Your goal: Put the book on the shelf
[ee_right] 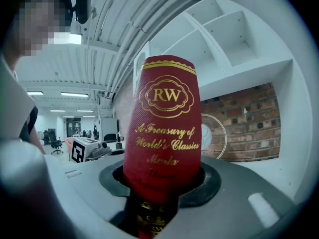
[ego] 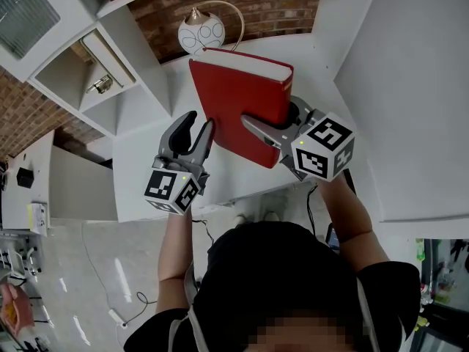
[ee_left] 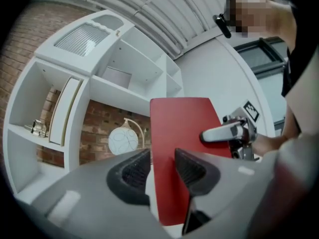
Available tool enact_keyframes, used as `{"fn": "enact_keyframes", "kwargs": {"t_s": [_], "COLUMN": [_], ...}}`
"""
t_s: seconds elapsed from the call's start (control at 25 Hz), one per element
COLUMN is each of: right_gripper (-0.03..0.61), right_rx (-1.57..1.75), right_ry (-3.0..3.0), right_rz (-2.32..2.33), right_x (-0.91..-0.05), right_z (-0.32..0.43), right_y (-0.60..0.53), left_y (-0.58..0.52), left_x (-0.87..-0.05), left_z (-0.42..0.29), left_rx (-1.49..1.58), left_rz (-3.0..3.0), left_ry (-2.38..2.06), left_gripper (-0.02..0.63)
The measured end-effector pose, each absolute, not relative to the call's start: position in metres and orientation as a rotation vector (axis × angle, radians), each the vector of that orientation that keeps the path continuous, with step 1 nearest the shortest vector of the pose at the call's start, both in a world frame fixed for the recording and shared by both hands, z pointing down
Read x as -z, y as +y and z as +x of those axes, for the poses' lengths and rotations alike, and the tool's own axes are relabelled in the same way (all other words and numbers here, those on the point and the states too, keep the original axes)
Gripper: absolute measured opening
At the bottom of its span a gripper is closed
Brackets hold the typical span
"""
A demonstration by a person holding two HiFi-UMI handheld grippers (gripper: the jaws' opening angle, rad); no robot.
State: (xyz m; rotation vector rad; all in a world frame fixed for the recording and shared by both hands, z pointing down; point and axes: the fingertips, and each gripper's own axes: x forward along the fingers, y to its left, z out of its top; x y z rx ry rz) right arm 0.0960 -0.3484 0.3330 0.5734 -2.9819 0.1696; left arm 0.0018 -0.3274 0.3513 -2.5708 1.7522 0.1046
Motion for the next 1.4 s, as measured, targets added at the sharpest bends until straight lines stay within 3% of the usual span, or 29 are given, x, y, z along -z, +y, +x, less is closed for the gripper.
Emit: {"fn": "enact_keyframes", "kwargs": {"t_s": [0.12, 1.4], "right_gripper": [0.213, 0.213], "right_rx": [-0.158, 0.246], "right_ry": [-2.955, -2.934], "right_rz": [0.636, 0.98], "right_x": [-0.328, -0.174], "right_z": [0.096, 0.101], "right_y": [-0.35, -0.374], "left_y": [-0.329, -0.364], "left_x": [-0.348, -0.228], "left_z": [0.003, 0.042], "left_rx": [-0.12, -0.188], "left_rz": [-2.553, -2.483], "left_ry": [1.804, 1.571], "left_gripper": [0.061, 0.04]}}
